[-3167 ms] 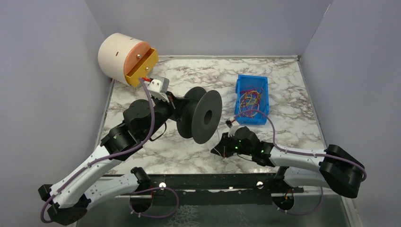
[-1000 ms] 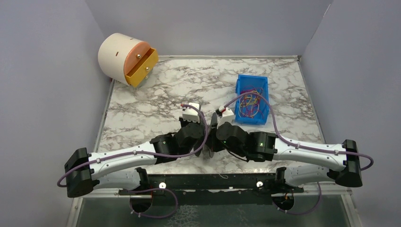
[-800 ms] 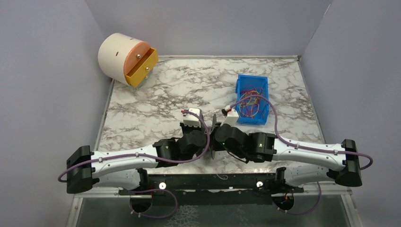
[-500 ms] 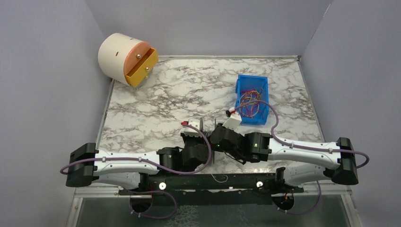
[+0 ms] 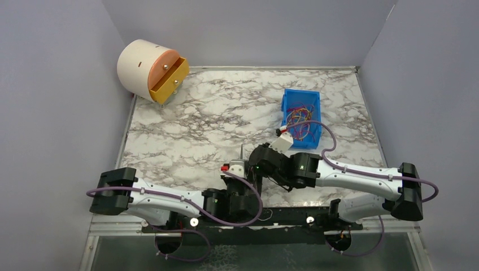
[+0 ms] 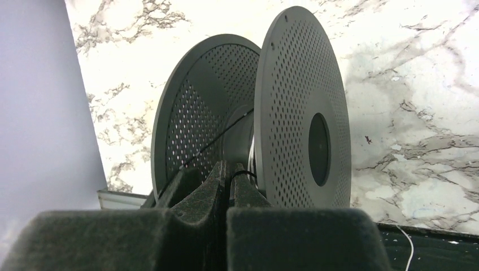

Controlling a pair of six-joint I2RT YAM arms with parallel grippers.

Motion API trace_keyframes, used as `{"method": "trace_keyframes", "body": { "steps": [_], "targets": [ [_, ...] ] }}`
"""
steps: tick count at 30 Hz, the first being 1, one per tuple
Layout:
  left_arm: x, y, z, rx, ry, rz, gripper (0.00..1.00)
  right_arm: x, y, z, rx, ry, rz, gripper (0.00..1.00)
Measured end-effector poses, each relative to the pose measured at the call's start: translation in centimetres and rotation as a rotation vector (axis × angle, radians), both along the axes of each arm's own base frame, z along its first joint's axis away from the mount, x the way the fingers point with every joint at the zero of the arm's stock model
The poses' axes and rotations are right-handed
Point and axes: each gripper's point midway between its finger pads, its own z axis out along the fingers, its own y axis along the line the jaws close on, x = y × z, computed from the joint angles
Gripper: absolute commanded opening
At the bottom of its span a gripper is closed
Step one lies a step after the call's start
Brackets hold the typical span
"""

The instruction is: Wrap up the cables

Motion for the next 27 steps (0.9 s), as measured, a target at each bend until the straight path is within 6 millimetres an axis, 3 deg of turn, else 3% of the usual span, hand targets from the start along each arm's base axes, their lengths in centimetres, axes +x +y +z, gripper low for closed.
{"method": "trace_keyframes", "body": {
  "steps": [20,24,27],
  "targets": [
    [-1.7,-1.5,-1.5,0.014,-0.065,0.018,0.00,1.9,-0.2,-2.2,-0.026,0.126,-0.025,0.01],
    [-1.8,-1.4,-1.9,0.023,-0.066,0.011,0.00,2.1,-0.4,-2.3,-0.030,0.127,-0.031,0.14],
    [-2.5,-1.5,-2.6,0.048,-0.070,-0.013,0.00,3.5,-0.6,-1.6,-0.002,0.102,-0.080,0.20]
  ]
}}
